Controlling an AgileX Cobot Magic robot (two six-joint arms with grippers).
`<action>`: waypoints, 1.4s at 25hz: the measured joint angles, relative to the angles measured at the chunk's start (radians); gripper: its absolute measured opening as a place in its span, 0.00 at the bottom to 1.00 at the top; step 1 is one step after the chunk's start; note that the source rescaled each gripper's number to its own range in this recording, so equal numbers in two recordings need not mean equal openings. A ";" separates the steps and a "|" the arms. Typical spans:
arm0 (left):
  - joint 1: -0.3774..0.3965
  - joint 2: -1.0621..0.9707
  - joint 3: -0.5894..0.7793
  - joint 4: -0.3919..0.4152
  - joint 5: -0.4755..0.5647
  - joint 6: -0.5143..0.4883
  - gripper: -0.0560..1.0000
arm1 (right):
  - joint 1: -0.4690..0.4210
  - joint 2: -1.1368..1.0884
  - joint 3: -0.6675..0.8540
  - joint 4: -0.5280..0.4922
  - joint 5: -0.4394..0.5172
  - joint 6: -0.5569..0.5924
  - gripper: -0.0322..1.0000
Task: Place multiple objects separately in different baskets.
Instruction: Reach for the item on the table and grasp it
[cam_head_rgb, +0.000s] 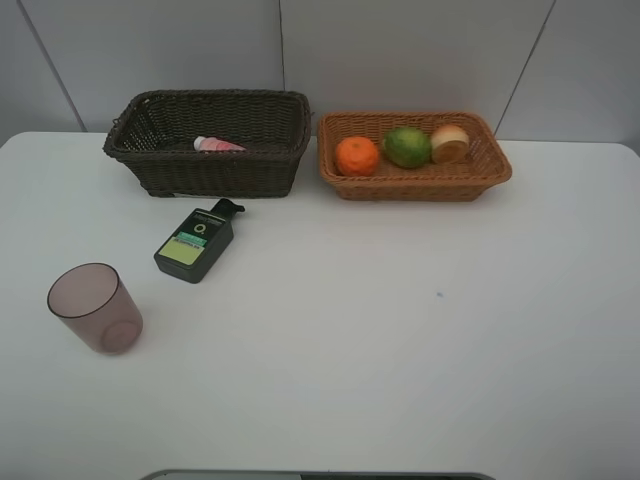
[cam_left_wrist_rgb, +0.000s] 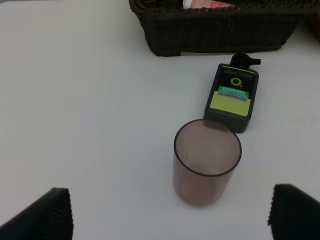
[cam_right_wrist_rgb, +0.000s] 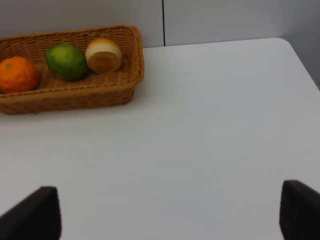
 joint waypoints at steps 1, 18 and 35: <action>0.000 0.000 0.000 0.000 0.000 0.000 1.00 | 0.000 0.000 0.000 0.000 0.000 0.000 0.93; 0.000 0.006 0.000 -0.013 0.000 0.000 1.00 | 0.000 0.000 0.000 0.000 0.000 0.000 0.93; -0.026 1.025 -0.219 -0.012 -0.138 0.093 1.00 | 0.000 0.000 0.000 0.000 0.000 0.000 0.93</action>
